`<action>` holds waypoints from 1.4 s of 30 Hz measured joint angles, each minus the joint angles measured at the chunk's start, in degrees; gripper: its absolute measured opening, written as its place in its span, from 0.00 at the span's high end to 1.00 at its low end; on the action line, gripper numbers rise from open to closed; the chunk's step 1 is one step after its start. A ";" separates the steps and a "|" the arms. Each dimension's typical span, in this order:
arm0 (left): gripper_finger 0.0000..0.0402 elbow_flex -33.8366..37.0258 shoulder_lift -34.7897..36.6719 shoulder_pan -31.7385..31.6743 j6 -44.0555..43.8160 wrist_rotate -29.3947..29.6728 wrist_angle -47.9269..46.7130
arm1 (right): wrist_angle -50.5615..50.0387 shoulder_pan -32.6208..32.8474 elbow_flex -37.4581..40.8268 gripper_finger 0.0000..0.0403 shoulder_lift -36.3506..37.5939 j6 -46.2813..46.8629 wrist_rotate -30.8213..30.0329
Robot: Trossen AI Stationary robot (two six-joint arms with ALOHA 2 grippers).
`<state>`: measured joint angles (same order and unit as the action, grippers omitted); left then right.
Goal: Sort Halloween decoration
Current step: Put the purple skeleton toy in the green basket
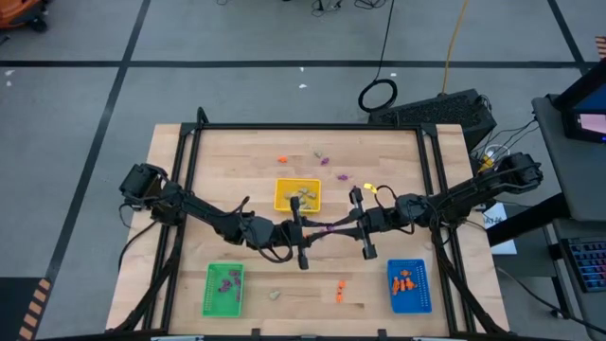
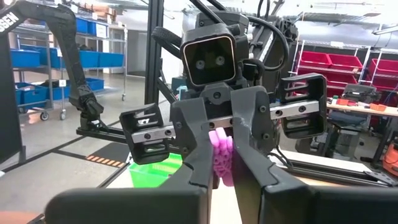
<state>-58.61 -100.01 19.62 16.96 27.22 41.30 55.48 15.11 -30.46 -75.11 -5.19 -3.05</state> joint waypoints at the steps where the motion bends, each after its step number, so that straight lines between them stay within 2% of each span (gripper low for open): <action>1: 0.89 0.00 0.00 0.00 0.01 0.00 0.00 | 0.00 0.00 0.00 0.93 0.00 0.00 -0.02; 6: 0.89 0.00 0.00 -0.06 -0.01 0.52 -0.07 | -0.25 0.09 0.00 0.83 0.00 -0.02 -2.03; 14: 0.89 0.04 0.07 -0.11 0.21 0.94 -0.50 | -1.45 0.31 -0.02 0.57 0.04 1.38 -2.28; 19: 0.89 0.04 1.71 0.15 0.05 0.77 -3.79 | -2.38 0.87 -0.14 0.46 0.03 1.44 -2.89; 22: 0.90 0.07 3.98 0.97 -0.03 0.75 -6.86 | -3.13 0.83 -0.13 0.43 0.58 1.27 -3.20; 26: 0.90 -0.04 7.10 2.63 -0.07 -0.65 -9.81 | -8.21 0.53 0.00 0.43 2.20 1.10 -8.74; 28: 0.90 -0.02 8.60 3.13 -0.05 -0.28 -12.43 | -10.84 0.67 0.00 0.43 3.33 1.43 -9.68; 37: 0.90 0.00 16.43 5.14 -0.25 4.30 -24.48 | -17.48 0.72 0.00 0.44 3.85 4.23 -9.03; 42: 0.90 0.00 21.54 6.46 -4.01 5.46 -34.60 | -21.43 0.80 0.00 0.44 3.86 5.99 -9.03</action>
<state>-58.61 -78.47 26.08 12.95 32.68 6.70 34.05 15.91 -30.46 -71.25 0.80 -12.08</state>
